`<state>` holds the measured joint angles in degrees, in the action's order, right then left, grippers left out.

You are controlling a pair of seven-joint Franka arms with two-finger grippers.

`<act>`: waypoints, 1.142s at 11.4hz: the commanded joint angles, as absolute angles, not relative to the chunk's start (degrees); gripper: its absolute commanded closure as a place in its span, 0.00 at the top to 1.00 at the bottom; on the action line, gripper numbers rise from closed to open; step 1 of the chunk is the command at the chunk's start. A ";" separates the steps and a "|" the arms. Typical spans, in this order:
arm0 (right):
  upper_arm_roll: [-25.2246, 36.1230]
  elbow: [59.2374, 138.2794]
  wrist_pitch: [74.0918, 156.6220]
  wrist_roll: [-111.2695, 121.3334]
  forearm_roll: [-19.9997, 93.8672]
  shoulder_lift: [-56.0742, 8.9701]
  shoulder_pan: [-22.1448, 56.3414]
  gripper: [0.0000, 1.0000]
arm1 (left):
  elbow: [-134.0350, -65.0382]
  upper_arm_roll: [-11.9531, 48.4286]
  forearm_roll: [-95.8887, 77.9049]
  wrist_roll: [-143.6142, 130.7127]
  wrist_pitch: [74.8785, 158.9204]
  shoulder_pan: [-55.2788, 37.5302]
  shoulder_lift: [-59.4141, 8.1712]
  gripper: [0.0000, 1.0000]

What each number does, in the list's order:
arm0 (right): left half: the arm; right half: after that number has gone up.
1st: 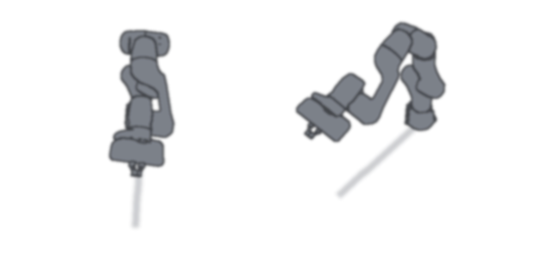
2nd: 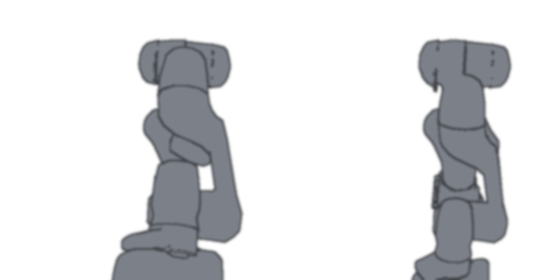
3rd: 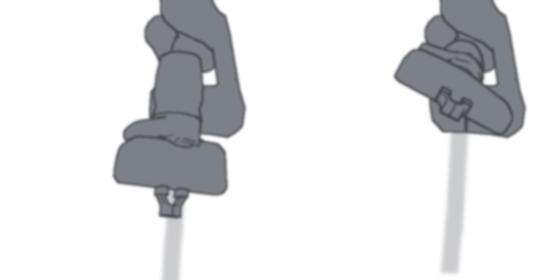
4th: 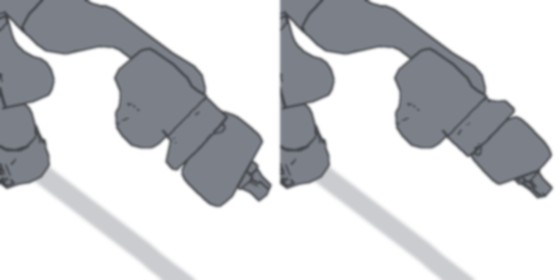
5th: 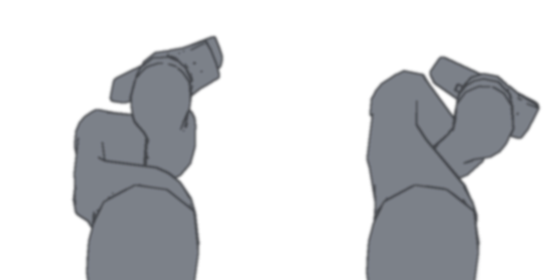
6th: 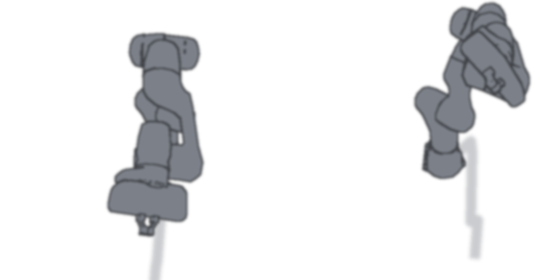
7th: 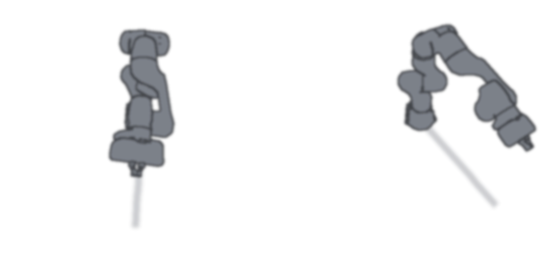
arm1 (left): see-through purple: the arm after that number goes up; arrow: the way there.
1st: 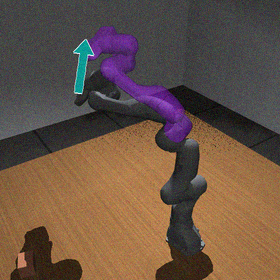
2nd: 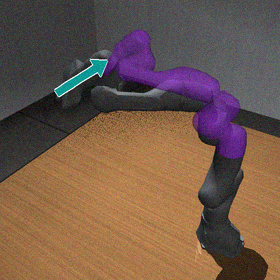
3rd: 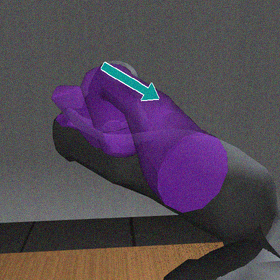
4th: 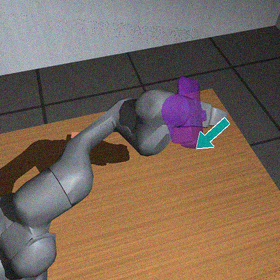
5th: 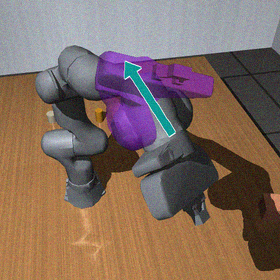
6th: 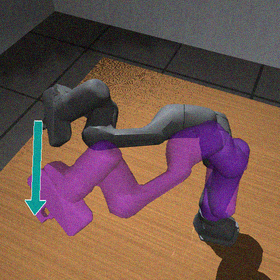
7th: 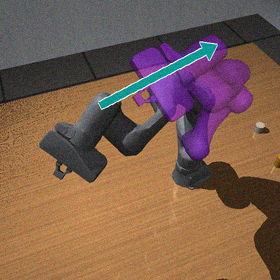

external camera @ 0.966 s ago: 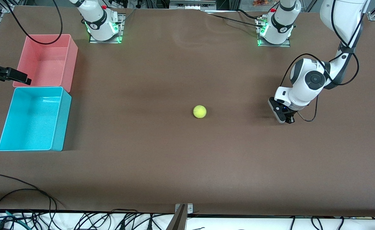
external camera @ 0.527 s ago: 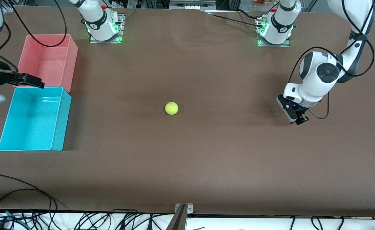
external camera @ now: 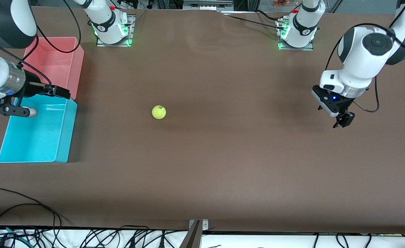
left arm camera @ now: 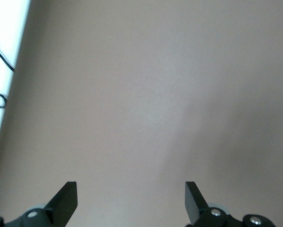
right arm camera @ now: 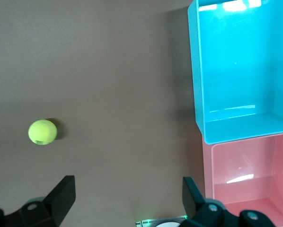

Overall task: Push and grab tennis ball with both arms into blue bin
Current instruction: 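Reach the right gripper toward the ball while the left gripper withdraws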

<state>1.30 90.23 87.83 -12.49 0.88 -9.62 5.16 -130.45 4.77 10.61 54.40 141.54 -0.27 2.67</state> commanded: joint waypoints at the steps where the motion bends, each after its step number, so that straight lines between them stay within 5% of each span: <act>1: 1.58 93.24 91.57 -14.76 -0.17 -9.49 7.03 1.00 | -123.70 4.75 11.52 53.44 133.11 -2.02 3.43 1.00; 6: 1.49 104.73 104.64 -14.85 0.52 -8.35 7.38 1.00 | -107.52 4.66 9.68 43.77 109.19 -3.08 1.58 1.00; 9: 1.15 118.17 120.81 -15.03 1.75 -5.37 7.38 1.00 | -98.90 3.17 8.35 43.51 100.75 -2.73 0.09 1.00; 13: -2.45 123.30 122.44 -16.96 1.93 -3.44 7.38 1.00 | -90.11 0.97 2.64 30.99 89.15 -2.81 -0.70 1.00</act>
<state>-0.15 118.66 121.83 -15.79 1.10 -7.95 7.15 -96.99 1.34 4.83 39.38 96.15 -2.50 1.63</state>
